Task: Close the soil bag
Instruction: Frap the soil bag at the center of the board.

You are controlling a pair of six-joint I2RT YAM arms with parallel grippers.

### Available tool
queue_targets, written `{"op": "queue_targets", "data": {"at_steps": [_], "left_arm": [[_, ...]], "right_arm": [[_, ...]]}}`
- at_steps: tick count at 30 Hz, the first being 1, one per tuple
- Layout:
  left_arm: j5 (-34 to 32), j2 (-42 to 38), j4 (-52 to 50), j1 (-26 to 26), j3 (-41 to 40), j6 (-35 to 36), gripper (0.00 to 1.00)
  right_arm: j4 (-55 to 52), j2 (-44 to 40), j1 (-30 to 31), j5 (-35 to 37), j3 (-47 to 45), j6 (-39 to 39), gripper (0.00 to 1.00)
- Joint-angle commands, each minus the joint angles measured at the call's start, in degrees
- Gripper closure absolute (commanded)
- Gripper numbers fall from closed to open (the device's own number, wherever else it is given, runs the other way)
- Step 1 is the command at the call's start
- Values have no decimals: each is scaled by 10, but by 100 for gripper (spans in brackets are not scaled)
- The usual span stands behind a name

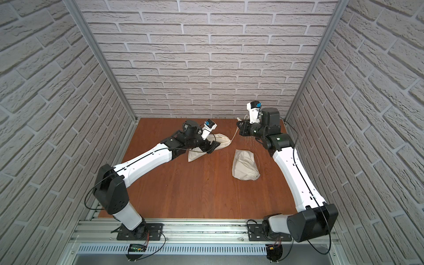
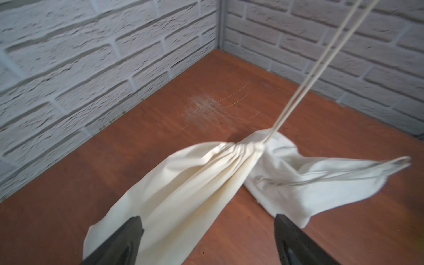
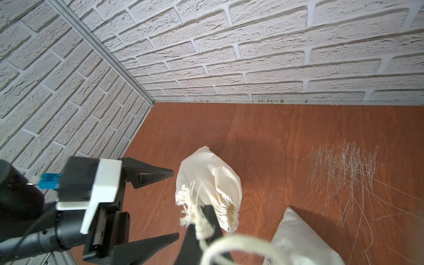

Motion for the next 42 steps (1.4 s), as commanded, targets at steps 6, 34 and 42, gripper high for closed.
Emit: {"op": "queue_targets", "data": {"at_steps": [6, 34, 42], "left_arm": [[212, 129, -105, 1, 178, 52, 19], [80, 275, -193, 10, 254, 70, 95], [-136, 235, -153, 26, 58, 7, 83]], "right_arm": [[16, -20, 3, 9, 6, -17, 97], [11, -75, -34, 25, -4, -19, 97], [-9, -129, -115, -12, 15, 3, 97]]}}
